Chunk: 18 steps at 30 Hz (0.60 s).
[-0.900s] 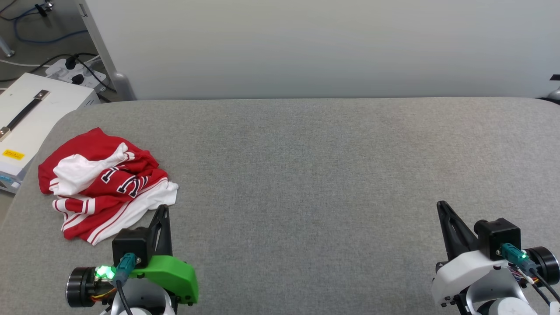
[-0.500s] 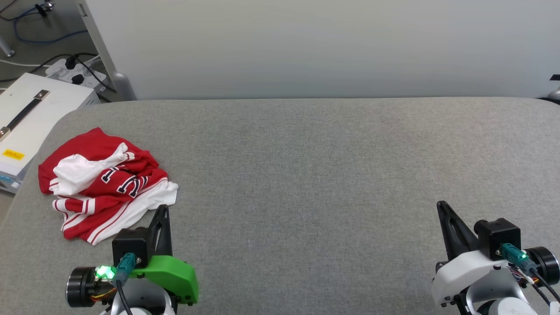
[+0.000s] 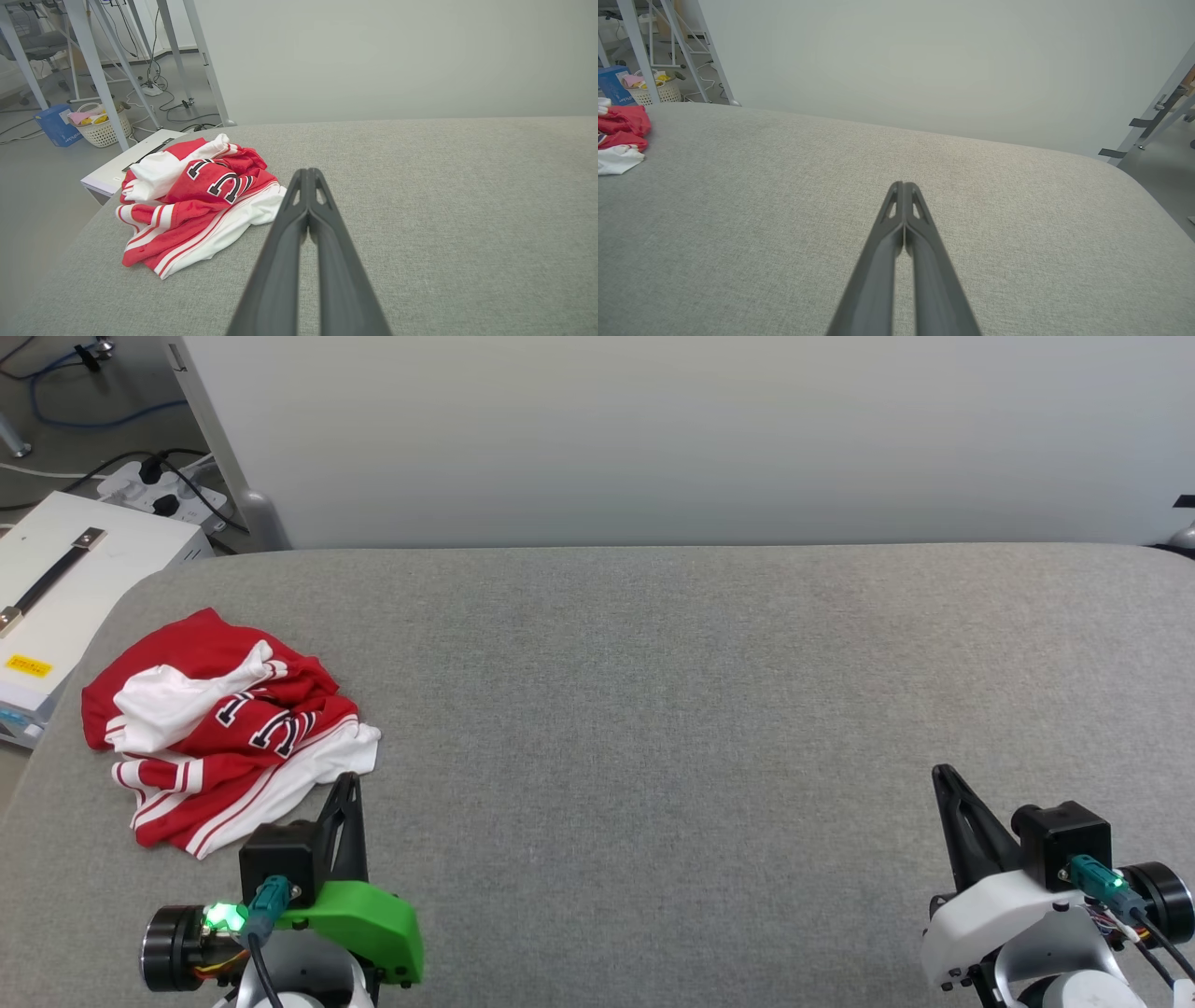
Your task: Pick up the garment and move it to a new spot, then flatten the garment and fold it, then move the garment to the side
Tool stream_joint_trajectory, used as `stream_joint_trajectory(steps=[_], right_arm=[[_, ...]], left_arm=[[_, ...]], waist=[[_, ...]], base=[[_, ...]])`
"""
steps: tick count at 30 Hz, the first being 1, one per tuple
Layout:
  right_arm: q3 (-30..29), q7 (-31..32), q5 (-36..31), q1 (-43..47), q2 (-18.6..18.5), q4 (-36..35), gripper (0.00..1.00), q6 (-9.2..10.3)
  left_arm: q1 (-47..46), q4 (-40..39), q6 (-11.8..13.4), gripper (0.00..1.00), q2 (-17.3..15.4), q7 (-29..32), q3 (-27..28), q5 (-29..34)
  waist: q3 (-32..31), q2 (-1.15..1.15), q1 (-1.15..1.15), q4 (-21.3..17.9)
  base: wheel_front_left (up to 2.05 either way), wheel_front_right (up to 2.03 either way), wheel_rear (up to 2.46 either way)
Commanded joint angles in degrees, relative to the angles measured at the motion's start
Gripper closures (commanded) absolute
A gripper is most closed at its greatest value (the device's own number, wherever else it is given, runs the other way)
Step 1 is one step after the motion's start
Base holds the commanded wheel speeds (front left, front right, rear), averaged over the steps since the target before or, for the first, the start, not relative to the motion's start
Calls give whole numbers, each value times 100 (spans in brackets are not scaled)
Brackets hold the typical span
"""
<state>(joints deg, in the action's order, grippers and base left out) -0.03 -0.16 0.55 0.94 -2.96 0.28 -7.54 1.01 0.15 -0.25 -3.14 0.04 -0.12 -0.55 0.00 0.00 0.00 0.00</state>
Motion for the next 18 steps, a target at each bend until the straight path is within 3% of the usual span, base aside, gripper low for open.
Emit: stream_joint_trajectory(steps=[1,18], right_arm=[[1,0,0,0,0,0,0,0],[-62,-164,278,-29,0,-76,0,1]], left_arm=[[0,0,0,0,0,0,0,0],[-18,-16,86,0,2,-166,-19,-56]], waist=[[0,0,0,0],[11,0,0,0]], base=[[0,0,0],[0,0,0]])
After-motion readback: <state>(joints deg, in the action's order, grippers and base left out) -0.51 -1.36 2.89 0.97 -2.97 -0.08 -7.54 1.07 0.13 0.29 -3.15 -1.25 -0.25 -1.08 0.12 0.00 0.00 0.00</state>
